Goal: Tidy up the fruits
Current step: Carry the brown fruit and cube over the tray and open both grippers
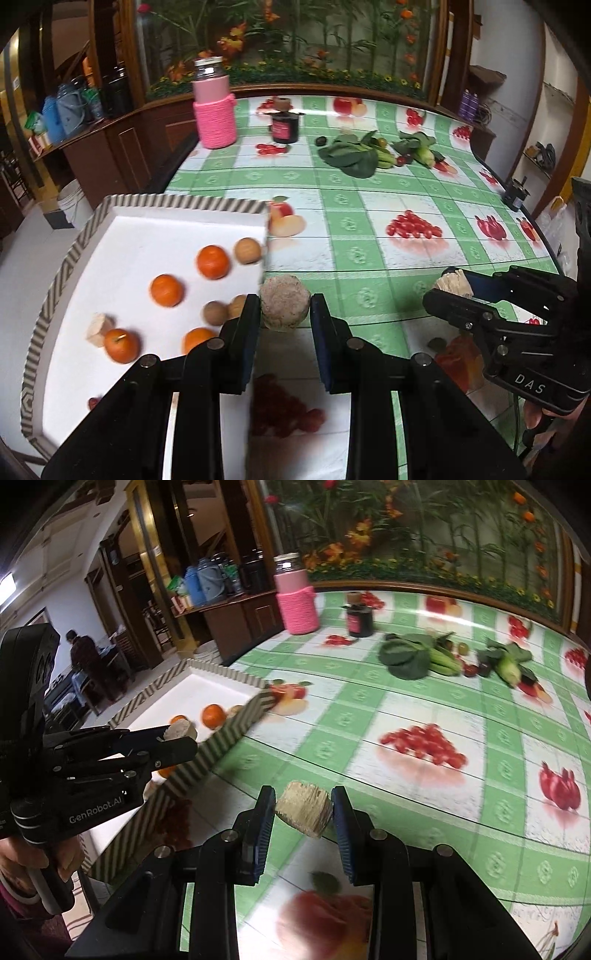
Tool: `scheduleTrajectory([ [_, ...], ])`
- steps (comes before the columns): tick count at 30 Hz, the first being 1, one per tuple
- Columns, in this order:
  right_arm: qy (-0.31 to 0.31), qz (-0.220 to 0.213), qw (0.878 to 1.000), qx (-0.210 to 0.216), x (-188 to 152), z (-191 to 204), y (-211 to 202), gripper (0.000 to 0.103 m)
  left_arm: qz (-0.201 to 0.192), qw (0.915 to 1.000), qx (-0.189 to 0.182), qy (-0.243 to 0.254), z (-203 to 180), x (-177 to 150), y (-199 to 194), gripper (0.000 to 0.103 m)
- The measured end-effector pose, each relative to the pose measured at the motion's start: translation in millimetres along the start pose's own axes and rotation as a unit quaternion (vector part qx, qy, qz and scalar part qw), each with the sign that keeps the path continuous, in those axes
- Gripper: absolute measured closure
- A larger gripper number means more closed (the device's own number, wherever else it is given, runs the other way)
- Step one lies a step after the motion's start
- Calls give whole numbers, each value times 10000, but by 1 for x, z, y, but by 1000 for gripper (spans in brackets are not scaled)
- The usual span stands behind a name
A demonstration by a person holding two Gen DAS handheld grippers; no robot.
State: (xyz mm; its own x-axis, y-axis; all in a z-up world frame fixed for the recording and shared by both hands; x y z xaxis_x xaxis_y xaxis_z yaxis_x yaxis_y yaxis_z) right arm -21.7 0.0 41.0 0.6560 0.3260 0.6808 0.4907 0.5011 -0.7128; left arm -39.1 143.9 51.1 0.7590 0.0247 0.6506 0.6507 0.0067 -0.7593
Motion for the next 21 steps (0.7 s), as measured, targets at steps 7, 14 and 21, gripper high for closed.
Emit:
scheduleTrajectory([
  [7,-362,64,9991,234,15,41,18,71,3,9996,121,-267,37,-10,-12,78],
  [14,-681,125,9965,477,33,81,42,71,120,9983,209,-537,77,-27,-17,78],
  [21,-982,261,9925,677,50,114,70,71,289,9964,232,-767,103,-42,-11,78],
])
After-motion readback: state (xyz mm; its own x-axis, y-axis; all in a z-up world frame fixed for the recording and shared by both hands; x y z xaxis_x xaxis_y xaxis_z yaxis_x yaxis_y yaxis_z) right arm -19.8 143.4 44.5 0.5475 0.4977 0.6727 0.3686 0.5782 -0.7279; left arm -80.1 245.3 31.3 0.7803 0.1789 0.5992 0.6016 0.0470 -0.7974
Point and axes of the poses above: each gripper's, at about its wrist camera, not at the fingertips, and y roughly the way its jaws point, z to its left, x to its top, the point moved 3 cm from there along y, roughly the way its jaws point, and after that the axes turned 1 degree about z, right-handed, at the moved point
